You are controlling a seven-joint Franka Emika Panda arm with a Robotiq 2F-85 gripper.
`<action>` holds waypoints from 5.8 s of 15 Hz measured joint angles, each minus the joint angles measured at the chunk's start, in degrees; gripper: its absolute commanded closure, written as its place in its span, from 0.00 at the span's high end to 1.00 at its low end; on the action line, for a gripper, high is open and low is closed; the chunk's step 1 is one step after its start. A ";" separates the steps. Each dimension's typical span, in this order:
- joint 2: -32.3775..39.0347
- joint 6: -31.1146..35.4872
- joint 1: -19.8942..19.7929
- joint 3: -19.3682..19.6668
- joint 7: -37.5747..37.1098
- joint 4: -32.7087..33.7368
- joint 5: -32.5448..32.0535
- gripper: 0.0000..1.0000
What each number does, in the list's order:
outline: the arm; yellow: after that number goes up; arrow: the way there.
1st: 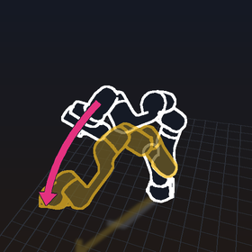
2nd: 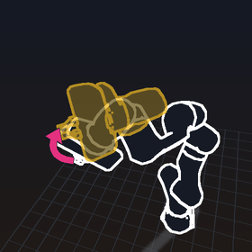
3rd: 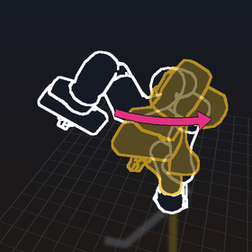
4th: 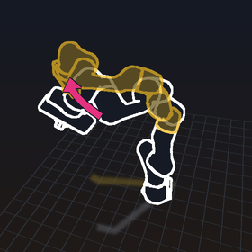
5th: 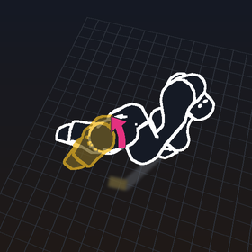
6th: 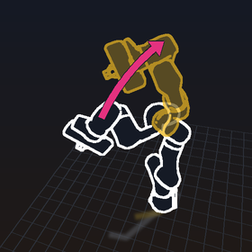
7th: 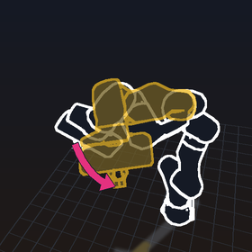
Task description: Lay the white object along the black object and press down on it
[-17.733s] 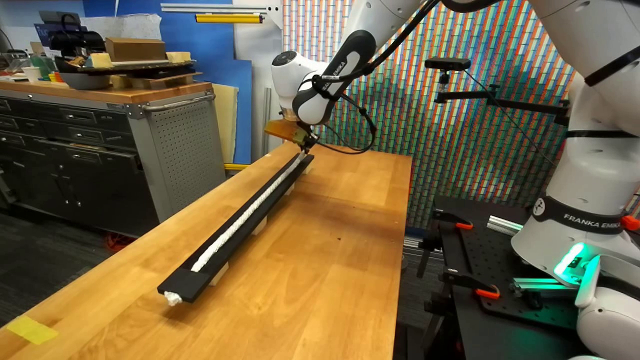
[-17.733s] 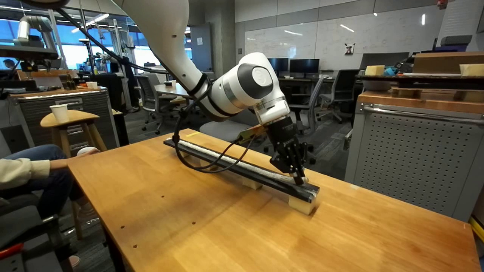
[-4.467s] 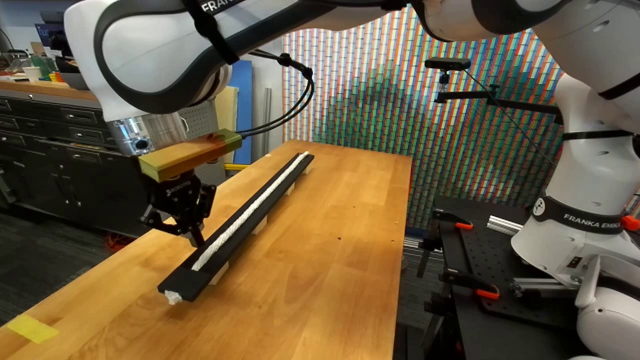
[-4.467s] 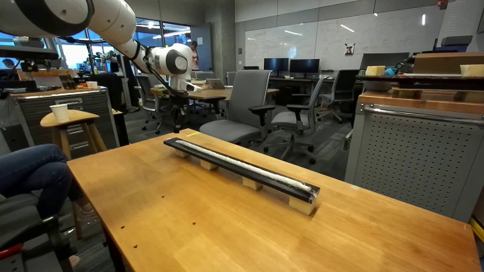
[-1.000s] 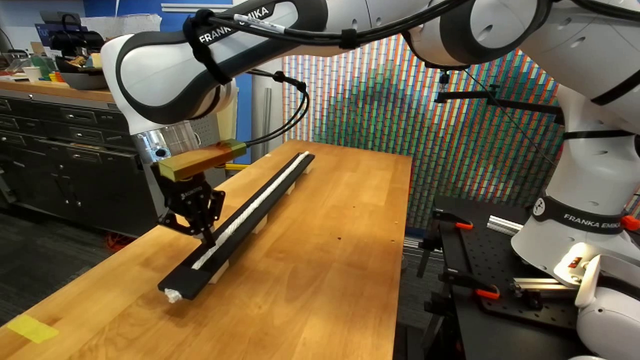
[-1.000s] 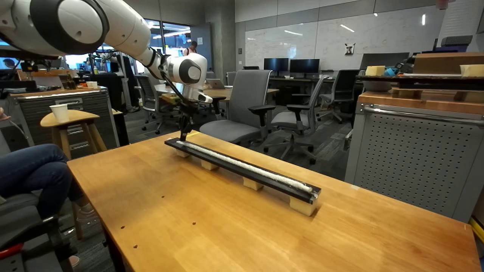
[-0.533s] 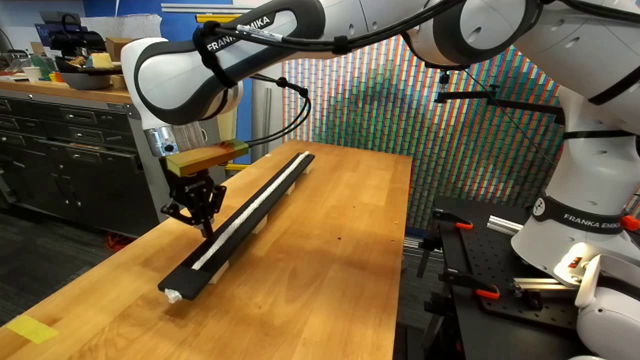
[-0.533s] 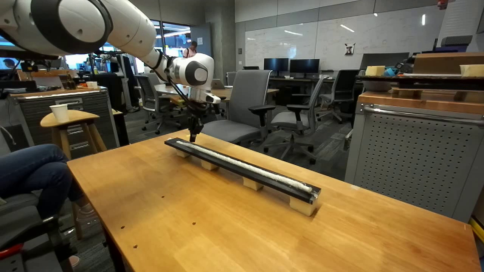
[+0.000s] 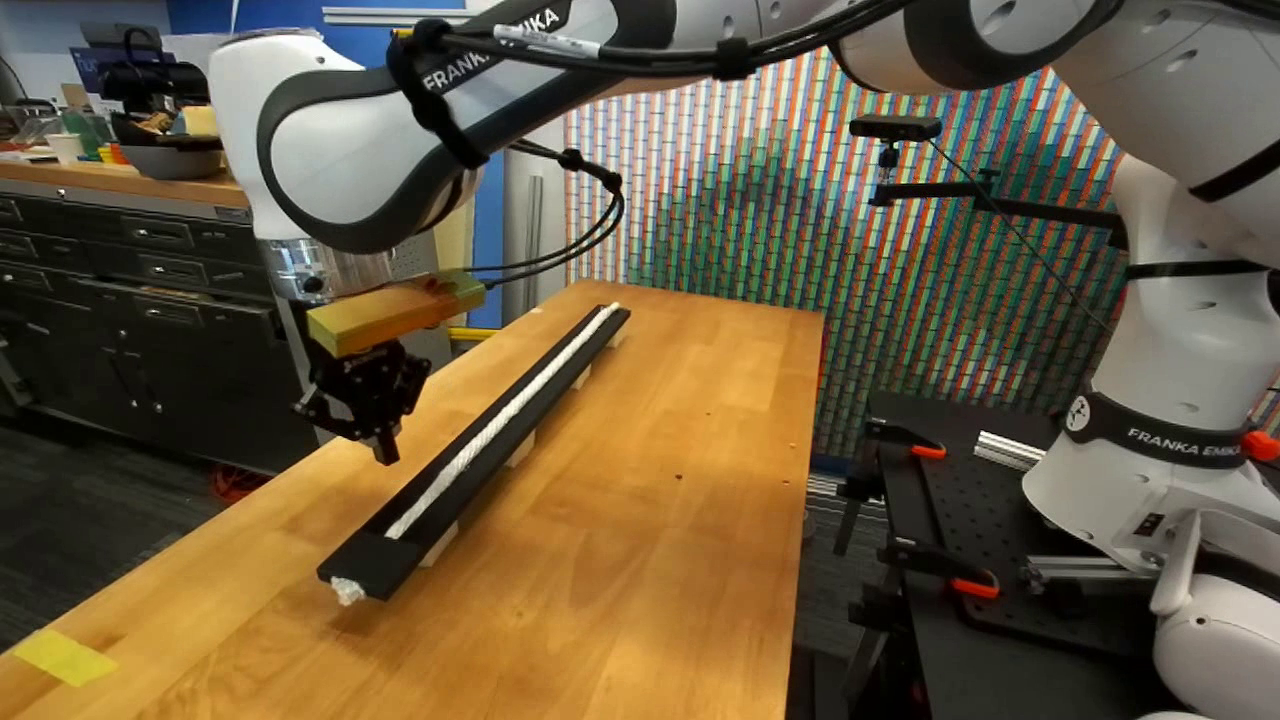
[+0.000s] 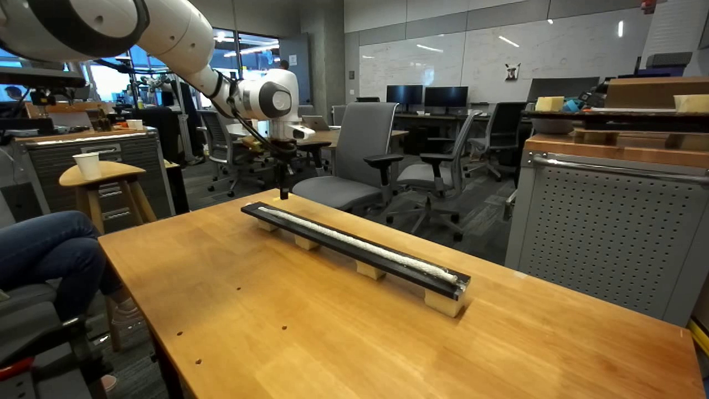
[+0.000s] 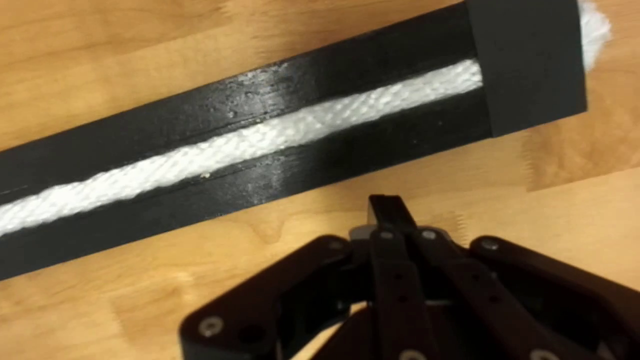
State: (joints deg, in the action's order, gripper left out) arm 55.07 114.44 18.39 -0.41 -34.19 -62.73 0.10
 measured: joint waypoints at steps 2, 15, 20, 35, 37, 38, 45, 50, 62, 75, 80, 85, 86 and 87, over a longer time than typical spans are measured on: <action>-2.84 1.78 1.33 0.72 -1.58 -2.46 -1.16 0.00; -7.78 5.04 2.32 2.73 -6.98 -14.80 -2.28 0.00; -7.87 7.30 2.26 2.63 -6.98 -17.11 -2.28 0.00; -8.43 11.87 1.20 1.68 -6.45 -20.27 -1.83 0.00; -8.42 11.95 0.85 1.47 -5.88 -20.27 -1.36 0.00; -8.42 11.97 0.64 1.35 -5.59 -20.27 -1.01 0.00; -10.20 11.99 -0.04 0.86 -5.28 -22.15 0.32 0.00; -14.57 12.83 -0.04 0.74 -5.30 -25.51 0.36 0.00; -15.17 15.09 -1.58 0.58 -5.02 -27.01 0.36 0.00; -10.62 14.34 -3.64 0.56 -4.08 -24.26 0.63 0.00; -9.89 12.50 -3.80 0.56 -3.35 -22.72 1.18 0.00; -9.99 12.56 -3.94 0.56 -3.33 -22.75 1.43 0.00; -10.04 12.60 -4.02 0.59 -3.33 -22.79 1.52 0.00; -10.08 12.68 -4.16 0.60 -3.33 -22.83 1.61 0.00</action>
State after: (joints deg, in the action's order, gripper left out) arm 44.99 127.12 14.23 0.19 -37.52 -85.56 1.72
